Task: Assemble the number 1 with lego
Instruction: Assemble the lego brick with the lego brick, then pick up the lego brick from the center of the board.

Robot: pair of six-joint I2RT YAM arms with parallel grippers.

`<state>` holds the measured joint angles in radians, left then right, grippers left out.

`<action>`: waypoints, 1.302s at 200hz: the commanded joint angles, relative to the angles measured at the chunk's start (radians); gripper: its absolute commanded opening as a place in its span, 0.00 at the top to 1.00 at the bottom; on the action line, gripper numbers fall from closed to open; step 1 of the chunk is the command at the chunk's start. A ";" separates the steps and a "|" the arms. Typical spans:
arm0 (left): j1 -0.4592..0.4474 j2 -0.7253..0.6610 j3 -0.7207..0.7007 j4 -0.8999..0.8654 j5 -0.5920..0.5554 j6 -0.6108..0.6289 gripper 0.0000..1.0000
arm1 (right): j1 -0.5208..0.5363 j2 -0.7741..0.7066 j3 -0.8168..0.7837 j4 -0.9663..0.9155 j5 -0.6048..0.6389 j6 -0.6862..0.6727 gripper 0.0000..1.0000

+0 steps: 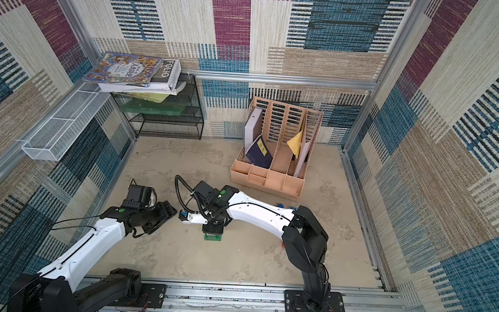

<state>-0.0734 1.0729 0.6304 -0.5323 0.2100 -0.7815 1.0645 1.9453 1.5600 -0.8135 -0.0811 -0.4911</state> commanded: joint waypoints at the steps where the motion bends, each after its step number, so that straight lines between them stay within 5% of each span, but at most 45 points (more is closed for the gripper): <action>1: 0.004 0.002 0.005 -0.010 0.009 0.016 0.22 | 0.011 0.050 -0.040 -0.093 0.020 -0.021 0.88; 54: 0.007 0.002 0.014 -0.017 0.011 0.022 0.21 | 0.012 0.044 -0.011 -0.101 0.001 -0.014 0.84; 84: 0.007 0.001 0.017 -0.020 0.011 0.023 0.22 | -0.008 0.016 0.068 -0.087 -0.017 0.017 0.61; 102: 0.009 -0.001 0.017 -0.024 0.010 0.023 0.22 | -0.016 -0.006 0.110 -0.065 -0.012 0.032 0.37; 128: 0.009 -0.008 0.017 -0.028 0.010 0.022 0.21 | -0.030 -0.052 0.135 -0.024 -0.043 0.047 0.21; 197: -0.008 -0.080 -0.036 0.033 0.026 0.069 0.24 | -0.198 -0.338 -0.183 0.320 -0.019 0.351 0.19; 260: -0.278 -0.306 -0.167 0.036 -0.206 0.027 0.25 | -0.394 -0.507 -0.363 0.369 0.010 0.544 0.22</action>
<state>-0.2611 0.8440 0.5018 -0.5056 0.1444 -0.7193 0.7074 1.4845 1.2377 -0.4858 -0.0792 -0.0376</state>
